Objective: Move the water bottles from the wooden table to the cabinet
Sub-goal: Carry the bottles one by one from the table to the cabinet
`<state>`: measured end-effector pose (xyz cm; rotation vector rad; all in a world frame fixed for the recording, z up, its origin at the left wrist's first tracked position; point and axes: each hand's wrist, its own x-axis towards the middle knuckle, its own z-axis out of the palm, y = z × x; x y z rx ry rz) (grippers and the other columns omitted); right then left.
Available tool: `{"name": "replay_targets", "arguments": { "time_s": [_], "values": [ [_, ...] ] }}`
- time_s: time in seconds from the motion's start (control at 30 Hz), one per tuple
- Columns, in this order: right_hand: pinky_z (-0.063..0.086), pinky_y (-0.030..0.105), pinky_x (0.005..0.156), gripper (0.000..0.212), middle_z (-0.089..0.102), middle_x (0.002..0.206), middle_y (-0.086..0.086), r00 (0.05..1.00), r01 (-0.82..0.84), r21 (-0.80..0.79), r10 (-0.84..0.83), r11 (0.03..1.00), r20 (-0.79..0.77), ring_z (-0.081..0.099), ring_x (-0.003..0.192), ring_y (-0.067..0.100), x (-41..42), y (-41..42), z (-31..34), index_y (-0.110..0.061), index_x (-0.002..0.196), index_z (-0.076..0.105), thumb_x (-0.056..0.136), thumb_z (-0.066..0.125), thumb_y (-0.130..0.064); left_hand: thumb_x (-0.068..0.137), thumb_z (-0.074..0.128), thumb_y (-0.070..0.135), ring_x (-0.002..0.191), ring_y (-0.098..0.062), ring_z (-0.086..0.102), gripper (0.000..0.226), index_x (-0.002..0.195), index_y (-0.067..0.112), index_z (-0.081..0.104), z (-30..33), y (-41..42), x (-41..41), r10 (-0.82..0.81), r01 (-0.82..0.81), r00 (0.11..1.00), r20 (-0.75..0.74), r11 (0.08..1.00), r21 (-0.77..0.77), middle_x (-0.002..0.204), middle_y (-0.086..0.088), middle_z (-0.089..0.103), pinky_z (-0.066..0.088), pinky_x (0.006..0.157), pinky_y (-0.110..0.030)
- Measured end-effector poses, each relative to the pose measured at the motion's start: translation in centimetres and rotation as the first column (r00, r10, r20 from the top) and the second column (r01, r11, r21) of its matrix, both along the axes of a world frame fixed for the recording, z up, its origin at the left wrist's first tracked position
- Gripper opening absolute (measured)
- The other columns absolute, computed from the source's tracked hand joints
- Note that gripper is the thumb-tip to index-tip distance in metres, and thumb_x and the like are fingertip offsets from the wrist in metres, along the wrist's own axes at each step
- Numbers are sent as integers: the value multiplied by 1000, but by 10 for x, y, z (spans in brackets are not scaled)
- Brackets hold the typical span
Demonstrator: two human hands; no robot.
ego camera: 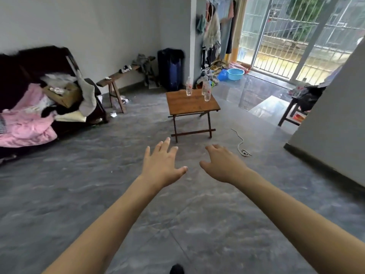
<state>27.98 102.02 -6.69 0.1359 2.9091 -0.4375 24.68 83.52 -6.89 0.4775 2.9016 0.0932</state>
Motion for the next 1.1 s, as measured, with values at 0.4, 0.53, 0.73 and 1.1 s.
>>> {"name": "replay_targets", "arguments": {
  "time_s": [0.4, 0.53, 0.73, 1.1],
  "values": [
    [42, 51, 105, 60, 44, 148, 11, 996, 81, -40, -82, 996, -36, 44, 132, 34, -108, 1, 15, -12, 141, 44, 91, 50, -43, 96, 48, 65, 159, -22, 2, 81, 161, 27, 20, 18, -2, -124, -84, 84, 996, -8, 996, 31, 172, -1, 2, 4, 127, -52],
    [43, 50, 104, 56, 46, 145, 11, 992, 112, -54, -114, 992, -48, 45, 130, 33, -139, 13, 11, -11, 139, 45, 92, 50, -40, 96, 46, 66, 159, -21, 2, 81, 162, 27, 19, 12, 10, -159, -124, 123, 992, 13, 992, 20, 173, -1, 1, 3, 127, -51],
    [42, 49, 105, 55, 44, 147, 11, 988, 135, -59, -139, 989, -62, 43, 133, 32, -193, 46, 2, -12, 141, 43, 93, 49, -38, 96, 46, 67, 159, -21, 1, 81, 161, 28, 20, 4, 43, -217, -149, 149, 989, 18, 989, -2, 173, -1, 1, 3, 127, -52],
    [41, 45, 102, 55, 41, 151, 8, 980, 149, -55, -155, 987, -126, 41, 135, 31, -332, 172, 21, -13, 146, 39, 97, 48, -38, 95, 46, 68, 159, -22, 2, 82, 161, 27, 20, 21, 177, -362, -181, 181, 983, -14, 983, -11, 173, -1, 1, 4, 127, -52]
  ]
}}
